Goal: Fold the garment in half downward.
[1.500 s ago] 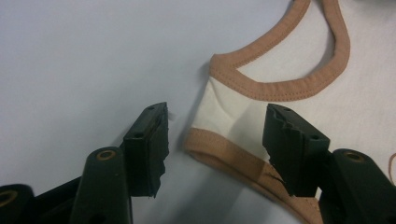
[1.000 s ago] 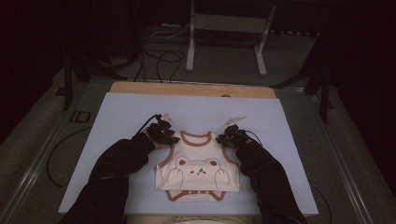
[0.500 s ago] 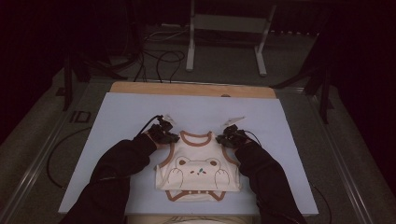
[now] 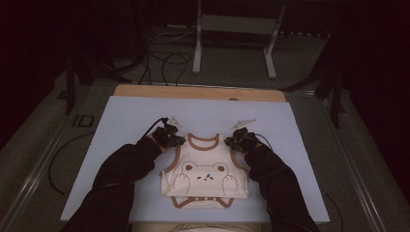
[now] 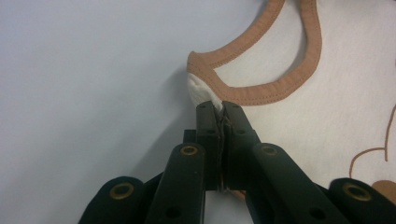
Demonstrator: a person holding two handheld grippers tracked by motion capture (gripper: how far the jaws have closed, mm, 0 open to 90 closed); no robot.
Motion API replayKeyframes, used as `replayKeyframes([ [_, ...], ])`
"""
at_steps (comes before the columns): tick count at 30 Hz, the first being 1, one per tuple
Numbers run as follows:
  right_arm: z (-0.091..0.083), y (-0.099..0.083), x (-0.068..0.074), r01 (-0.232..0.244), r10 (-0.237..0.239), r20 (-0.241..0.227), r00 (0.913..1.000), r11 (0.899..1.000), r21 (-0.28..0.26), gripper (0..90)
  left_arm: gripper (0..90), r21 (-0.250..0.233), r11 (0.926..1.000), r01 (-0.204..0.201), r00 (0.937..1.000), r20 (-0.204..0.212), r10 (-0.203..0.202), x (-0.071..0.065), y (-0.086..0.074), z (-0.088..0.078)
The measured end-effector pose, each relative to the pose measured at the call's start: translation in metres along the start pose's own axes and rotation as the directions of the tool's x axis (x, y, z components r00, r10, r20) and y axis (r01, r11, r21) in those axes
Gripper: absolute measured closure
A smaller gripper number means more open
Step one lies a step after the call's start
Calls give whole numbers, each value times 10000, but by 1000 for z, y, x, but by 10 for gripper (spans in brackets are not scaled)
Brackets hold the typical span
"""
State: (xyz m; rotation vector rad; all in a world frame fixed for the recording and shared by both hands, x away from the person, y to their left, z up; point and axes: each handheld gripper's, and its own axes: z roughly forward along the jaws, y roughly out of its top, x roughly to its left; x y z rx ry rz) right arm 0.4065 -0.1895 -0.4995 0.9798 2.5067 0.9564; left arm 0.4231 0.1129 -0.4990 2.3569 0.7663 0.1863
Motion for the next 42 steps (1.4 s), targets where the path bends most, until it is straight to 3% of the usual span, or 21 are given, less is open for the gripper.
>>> replayKeyframes([
  [16,-23,14,0,183,-177,121,9998,9983,-544,823,878,-779,9968,-179,9998,-126,169,-2,12,-26],
  [28,-42,27,-4,243,-207,340,9992,9937,-1094,823,878,-1372,9899,-368,9991,-280,332,-1,26,-49],
  [42,-61,50,-9,467,-339,777,9964,9846,-1688,823,878,-1914,9792,-675,9956,-772,536,2,45,-71],
])
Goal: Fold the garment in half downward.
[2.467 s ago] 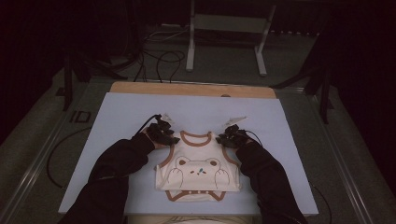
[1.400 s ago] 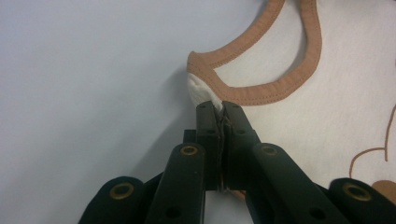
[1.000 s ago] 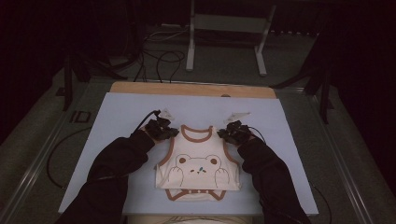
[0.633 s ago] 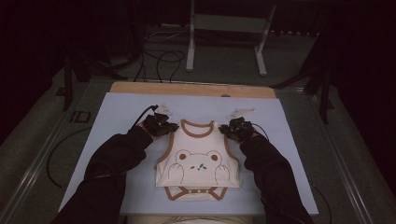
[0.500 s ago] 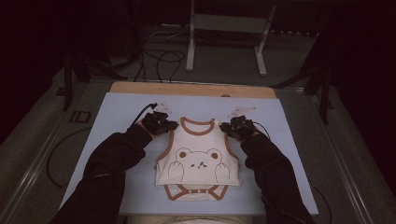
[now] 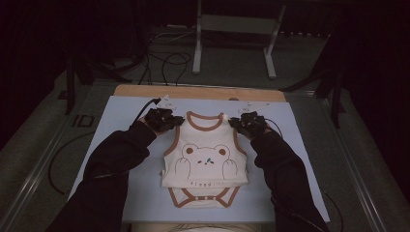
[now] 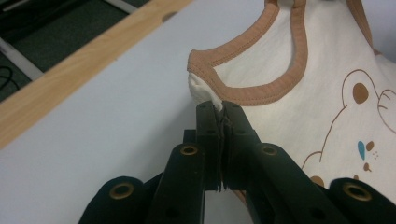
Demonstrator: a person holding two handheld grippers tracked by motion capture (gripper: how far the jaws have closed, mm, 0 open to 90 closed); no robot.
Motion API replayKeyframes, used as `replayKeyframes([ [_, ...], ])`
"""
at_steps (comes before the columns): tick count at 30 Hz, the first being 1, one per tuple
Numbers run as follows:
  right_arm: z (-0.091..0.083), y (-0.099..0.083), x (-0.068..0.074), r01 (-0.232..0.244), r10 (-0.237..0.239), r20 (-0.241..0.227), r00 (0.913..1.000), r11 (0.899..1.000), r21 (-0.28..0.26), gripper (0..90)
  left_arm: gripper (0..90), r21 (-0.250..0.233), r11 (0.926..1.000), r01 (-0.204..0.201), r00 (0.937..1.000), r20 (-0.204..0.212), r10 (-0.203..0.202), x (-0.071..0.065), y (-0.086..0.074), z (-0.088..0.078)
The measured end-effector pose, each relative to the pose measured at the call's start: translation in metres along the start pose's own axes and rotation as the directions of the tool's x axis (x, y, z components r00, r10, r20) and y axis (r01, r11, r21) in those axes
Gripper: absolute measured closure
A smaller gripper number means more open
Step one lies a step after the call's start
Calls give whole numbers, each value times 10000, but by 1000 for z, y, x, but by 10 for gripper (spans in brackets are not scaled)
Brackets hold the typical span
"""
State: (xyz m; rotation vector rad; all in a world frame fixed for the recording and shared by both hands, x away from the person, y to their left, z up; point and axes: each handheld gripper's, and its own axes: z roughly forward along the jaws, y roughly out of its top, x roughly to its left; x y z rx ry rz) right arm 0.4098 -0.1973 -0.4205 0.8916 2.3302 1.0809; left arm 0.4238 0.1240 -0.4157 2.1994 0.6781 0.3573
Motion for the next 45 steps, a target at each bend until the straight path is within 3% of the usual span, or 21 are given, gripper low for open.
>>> replayKeyframes([
  [25,-20,53,-15,335,-281,611,9977,9954,-892,823,877,-1025,9945,-212,9980,-615,150,10,33,-31],
  [45,-26,57,-13,587,-508,784,9956,9931,-1016,822,876,-1174,9927,-279,9983,-542,217,5,35,-39],
])
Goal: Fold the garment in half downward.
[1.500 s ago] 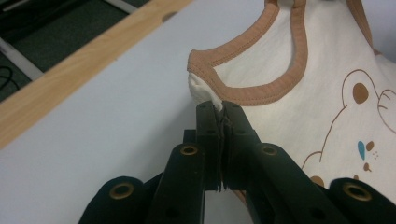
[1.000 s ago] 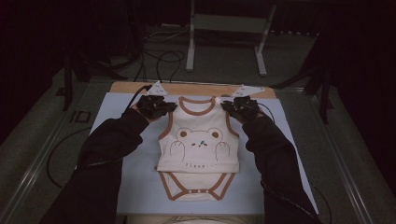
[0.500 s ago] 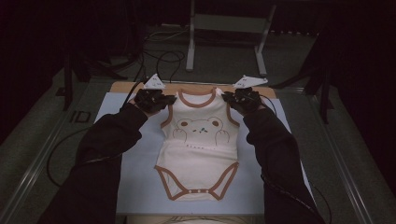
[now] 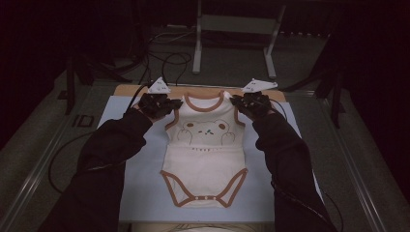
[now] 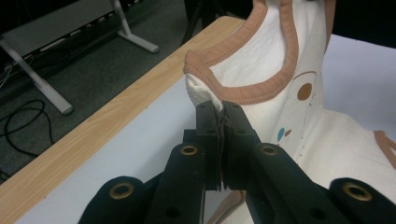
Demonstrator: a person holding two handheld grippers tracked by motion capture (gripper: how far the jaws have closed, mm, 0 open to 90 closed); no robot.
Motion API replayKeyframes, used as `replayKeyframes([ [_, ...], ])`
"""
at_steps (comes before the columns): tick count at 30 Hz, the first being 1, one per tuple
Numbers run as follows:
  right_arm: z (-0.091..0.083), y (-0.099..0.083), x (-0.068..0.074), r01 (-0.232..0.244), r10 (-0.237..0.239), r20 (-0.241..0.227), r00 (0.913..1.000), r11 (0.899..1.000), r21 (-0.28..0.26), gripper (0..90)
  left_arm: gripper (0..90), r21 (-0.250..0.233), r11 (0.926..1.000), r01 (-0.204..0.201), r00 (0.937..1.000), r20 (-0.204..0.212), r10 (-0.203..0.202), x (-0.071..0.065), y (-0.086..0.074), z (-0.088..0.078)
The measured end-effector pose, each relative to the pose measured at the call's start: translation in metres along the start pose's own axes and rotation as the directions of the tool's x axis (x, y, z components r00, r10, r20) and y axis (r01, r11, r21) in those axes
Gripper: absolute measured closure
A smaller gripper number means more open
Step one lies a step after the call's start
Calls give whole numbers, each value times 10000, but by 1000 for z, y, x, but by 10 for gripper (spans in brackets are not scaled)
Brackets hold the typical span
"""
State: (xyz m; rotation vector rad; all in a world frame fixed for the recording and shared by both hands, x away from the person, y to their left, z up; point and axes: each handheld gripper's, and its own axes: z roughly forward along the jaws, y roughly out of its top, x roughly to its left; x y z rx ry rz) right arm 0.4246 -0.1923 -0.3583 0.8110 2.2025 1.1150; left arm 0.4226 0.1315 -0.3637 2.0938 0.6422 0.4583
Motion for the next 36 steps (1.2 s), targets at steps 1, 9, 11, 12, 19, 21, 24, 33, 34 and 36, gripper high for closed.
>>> replayKeyframes([
  [1,-1,0,1,-13,13,-13,10000,10000,-18,822,877,-12,10000,9,10000,18,-9,-1,0,-1],
  [9,-10,-8,13,64,-69,-244,9997,9998,-206,822,876,-36,10000,-70,9998,193,71,-9,-9,-7],
  [11,-12,-11,16,25,-32,-324,9995,9997,-236,822,876,-52,10000,-52,9997,237,53,-12,-12,-8],
  [12,-14,-12,17,73,-81,-344,9994,9997,-233,822,876,-33,10000,-62,9996,285,63,-13,-13,-9],
  [19,-21,-25,26,56,-68,-513,9987,9997,-235,822,876,-40,10000,-11,9989,474,13,-21,-21,-12],
  [21,-22,-28,29,40,-52,-558,9984,9997,-228,822,876,-47,10000,-56,9986,531,59,-24,-22,-13],
  [24,-24,-33,32,-14,-1,-637,9980,9997,-242,822,876,-16,10000,-97,9982,597,98,-28,-26,-13],
  [33,-28,-52,43,-112,100,-890,9960,9999,-120,822,876,140,9998,-137,9960,885,124,-39,-37,-15],
  [34,-29,-54,44,-55,44,-912,9958,9999,-118,822,876,140,9998,-137,9960,885,124,-39,-37,-15],
  [36,-31,-58,47,-90,77,-972,9952,9999,-127,822,876,146,9997,-190,9951,974,175,-43,-40,-16],
])
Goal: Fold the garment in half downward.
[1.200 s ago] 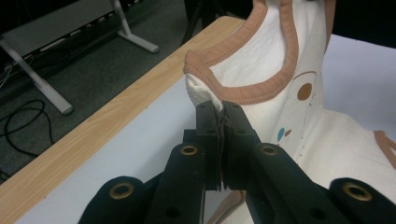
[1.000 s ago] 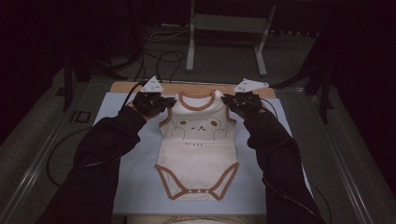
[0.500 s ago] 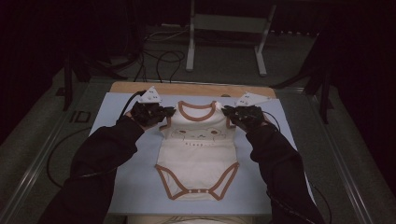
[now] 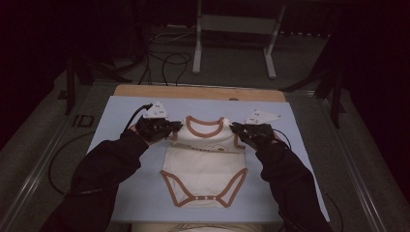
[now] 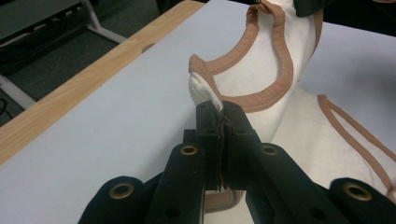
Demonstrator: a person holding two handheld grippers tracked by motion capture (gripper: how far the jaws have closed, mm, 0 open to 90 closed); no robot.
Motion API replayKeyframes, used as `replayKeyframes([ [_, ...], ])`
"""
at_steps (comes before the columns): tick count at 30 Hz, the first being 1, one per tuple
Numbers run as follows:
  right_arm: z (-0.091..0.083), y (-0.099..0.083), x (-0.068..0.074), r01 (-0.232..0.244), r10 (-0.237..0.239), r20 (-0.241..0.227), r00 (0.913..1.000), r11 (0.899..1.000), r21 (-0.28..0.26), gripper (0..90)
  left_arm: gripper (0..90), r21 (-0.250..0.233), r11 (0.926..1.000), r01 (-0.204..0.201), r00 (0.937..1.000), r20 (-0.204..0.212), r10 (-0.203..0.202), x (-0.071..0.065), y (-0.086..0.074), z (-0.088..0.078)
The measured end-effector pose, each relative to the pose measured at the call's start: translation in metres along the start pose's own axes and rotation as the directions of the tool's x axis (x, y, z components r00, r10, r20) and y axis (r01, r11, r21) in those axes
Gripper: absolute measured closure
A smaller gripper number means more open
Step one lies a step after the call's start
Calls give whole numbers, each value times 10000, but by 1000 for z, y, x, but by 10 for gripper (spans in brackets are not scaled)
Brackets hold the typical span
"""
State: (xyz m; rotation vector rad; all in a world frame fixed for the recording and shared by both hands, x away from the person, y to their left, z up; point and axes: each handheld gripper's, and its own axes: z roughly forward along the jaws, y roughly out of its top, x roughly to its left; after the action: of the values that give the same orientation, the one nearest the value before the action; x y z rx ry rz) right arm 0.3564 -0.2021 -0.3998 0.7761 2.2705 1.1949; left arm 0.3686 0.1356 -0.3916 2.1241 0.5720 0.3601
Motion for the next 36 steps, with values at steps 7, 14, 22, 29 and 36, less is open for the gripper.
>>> replayKeyframes([
  [7,-7,-10,12,27,-26,-162,9999,10000,39,822,876,-58,9999,-97,9998,184,98,-12,-6,-4],
  [14,-11,-18,22,50,-48,-425,9991,10000,42,822,876,-4,9995,-327,9988,370,327,-25,-13,-4],
  [22,-17,-27,33,-5,8,-655,9979,10000,58,821,876,80,9993,-366,9977,578,361,-36,-24,-4],
  [29,-22,-41,45,-65,79,-973,9952,9999,150,821,876,165,9993,-334,9960,833,319,-50,-41,-4],
  [36,-25,-51,54,-193,217,-1201,9925,9996,207,821,876,114,9990,-436,9938,1025,422,-62,-48,-7],
])
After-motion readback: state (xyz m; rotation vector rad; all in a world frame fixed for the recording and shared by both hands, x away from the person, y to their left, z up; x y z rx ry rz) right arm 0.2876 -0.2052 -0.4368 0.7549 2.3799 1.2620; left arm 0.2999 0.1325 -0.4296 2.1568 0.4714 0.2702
